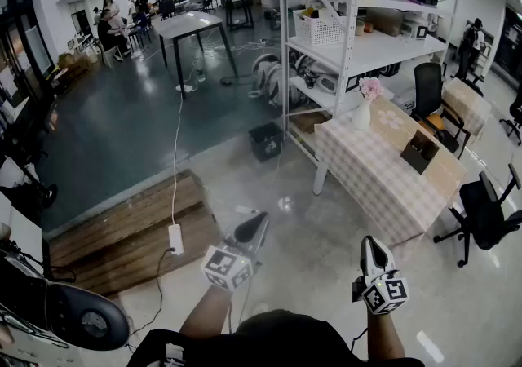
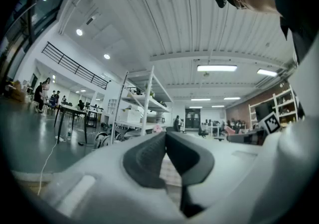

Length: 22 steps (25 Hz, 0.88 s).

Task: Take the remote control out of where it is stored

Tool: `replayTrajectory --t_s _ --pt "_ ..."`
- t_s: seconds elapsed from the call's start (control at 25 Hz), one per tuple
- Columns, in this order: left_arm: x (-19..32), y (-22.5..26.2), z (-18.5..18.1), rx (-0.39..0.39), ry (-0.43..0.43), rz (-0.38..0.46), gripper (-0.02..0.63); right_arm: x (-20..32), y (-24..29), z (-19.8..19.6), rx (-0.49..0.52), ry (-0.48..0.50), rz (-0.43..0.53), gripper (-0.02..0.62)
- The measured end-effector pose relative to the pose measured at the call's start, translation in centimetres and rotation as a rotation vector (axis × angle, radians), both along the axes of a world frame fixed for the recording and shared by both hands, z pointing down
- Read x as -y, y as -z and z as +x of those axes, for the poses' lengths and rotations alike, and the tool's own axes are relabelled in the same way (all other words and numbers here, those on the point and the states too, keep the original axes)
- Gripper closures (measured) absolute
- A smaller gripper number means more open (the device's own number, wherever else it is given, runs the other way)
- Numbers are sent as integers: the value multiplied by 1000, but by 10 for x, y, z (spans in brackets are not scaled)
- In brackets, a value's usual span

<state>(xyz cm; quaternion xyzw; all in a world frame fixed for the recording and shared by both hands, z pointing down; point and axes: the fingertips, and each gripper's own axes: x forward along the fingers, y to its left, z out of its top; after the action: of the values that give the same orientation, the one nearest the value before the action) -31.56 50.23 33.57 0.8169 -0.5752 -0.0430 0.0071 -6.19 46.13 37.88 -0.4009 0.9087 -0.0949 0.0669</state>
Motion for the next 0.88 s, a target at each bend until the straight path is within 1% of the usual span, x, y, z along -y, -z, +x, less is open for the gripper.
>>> replayTrajectory --t_s 0.2,0.36,0.52,0.64,0.72,0.88 --pt "14 0 -18 45 5 11 604 12 0 -22 -4 9 -4 592" --pt "19 -1 -35 26 -19 15 604 14 0 -39 -15 -5 6 592" --pt "15 2 -54 29 -44 23 604 8 5 -58 -23 -24 16 592" --pt "15 -1 -72 14 -49 20 604 7 5 -77 -32 -31 30 592" --pt "17 -7 -82 10 -59 13 604 4 2 -86 -30 -51 31 592" --pt "12 -15 -98 3 -96 0 604 -10 -2 -97 -13 -110 -2 592"
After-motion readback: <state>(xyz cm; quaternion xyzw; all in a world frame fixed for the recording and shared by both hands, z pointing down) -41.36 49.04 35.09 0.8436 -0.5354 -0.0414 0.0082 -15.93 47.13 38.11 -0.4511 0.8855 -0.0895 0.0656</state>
